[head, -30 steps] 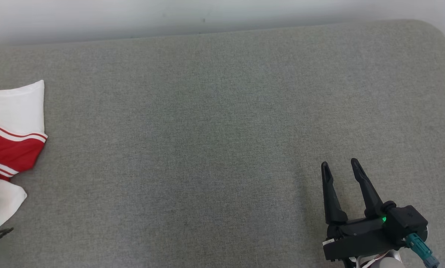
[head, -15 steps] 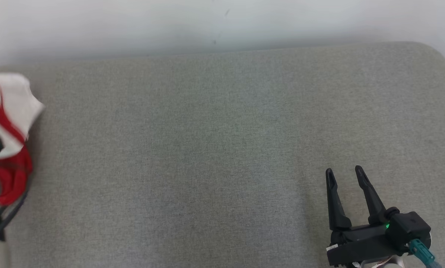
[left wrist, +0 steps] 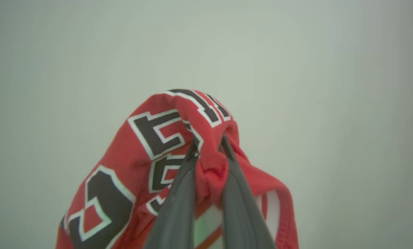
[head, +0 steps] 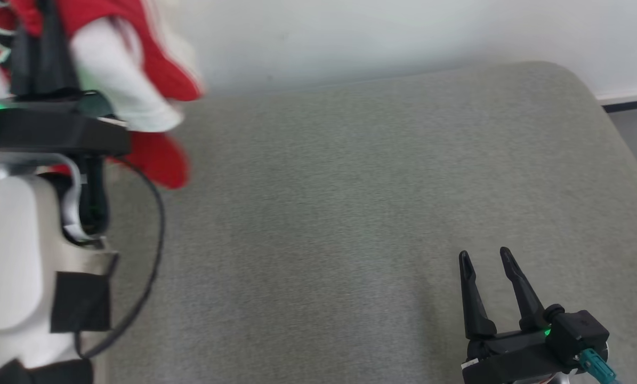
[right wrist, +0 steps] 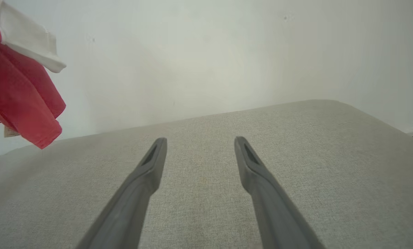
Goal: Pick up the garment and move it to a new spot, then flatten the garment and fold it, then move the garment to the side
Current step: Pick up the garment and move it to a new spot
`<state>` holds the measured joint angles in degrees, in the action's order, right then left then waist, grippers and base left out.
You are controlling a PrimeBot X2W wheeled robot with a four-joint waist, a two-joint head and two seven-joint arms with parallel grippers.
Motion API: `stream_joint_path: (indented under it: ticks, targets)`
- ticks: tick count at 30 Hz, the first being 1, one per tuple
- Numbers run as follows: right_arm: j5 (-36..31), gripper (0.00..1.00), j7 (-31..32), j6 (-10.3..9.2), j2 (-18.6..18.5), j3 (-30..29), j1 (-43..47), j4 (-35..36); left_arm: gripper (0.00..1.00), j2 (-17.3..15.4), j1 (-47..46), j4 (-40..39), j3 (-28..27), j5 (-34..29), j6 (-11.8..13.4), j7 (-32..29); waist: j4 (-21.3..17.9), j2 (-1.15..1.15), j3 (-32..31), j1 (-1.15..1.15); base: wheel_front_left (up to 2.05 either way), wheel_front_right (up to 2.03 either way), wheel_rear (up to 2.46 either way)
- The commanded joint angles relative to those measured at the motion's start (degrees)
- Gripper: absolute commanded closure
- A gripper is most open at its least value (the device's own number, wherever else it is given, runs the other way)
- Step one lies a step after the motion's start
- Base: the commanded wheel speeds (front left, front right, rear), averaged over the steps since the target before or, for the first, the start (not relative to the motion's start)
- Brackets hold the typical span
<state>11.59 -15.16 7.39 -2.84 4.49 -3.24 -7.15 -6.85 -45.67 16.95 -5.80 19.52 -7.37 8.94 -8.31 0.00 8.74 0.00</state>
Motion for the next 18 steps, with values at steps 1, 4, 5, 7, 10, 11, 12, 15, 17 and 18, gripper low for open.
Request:
stream_joint_path:
  ticks: [1,4,5,7,10,11,12,15,17,18]
  targets:
    - [0.6,0.0,-0.1,0.19,-0.1,0.3,0.5,-0.1,1.0,0.9,1.6,-2.4,1.6,0.7,-0.1,-1.2,-3.0,0.0,-0.2,0.0,0.0,0.0,0.0]
    - [0.8,0.0,-0.1,0.19,-0.1,0.5,0.2,-0.2,1.0,2.4,2.7,-4.9,4.9,1.6,-0.1,-2.8,-5.3,0.0,0.0,0.0,0.0,0.0,0.0]
    - [1.0,0.0,-0.1,0.19,-0.1,0.4,0.1,-0.3,1.0,2.7,3.3,-5.2,6.2,1.7,-0.1,-3.2,-6.0,0.0,0.1,0.0,0.0,0.0,0.0]
    - [1.0,0.0,-0.1,0.19,-0.1,0.6,0.1,-0.3,1.0,3.1,4.5,-5.3,8.1,2.5,0.0,-3.4,-7.3,0.0,0.2,0.0,0.0,0.0,0.0]
    - [1.1,0.0,-0.1,0.19,-0.1,0.8,0.2,-0.5,1.0,3.7,6.8,-4.4,11.2,3.9,0.4,-3.1,-9.2,0.0,0.5,0.0,0.0,0.0,0.0]
    - [1.2,0.0,-0.1,0.19,-0.1,0.7,0.2,-0.5,1.0,3.8,7.8,-3.7,12.5,4.1,0.6,-3.1,-9.6,0.0,0.6,0.0,0.0,0.0,0.0]
    - [1.2,0.0,-0.1,0.19,-0.1,0.9,0.2,-0.5,1.0,3.9,8.7,-3.0,13.4,4.6,0.8,-2.7,-10.1,0.0,0.7,0.0,0.0,0.0,0.0]
    - [1.3,0.0,-0.1,0.19,-0.1,1.3,0.1,-0.7,1.0,3.9,11.6,0.6,16.4,5.9,1.3,-1.9,-10.9,0.0,1.0,0.0,0.0,0.0,0.0]
    - [1.3,0.0,-0.1,0.19,-0.1,1.4,0.0,-0.7,1.0,3.9,13.4,4.1,18.6,6.3,1.2,-1.2,-11.1,0.0,1.1,0.0,0.0,0.0,0.0]
    - [1.3,0.0,-0.1,0.19,-0.1,1.5,0.0,-0.8,1.0,3.9,14.2,6.1,19.5,6.9,1.3,-0.8,-11.2,0.0,1.1,0.0,0.0,0.0,0.0]
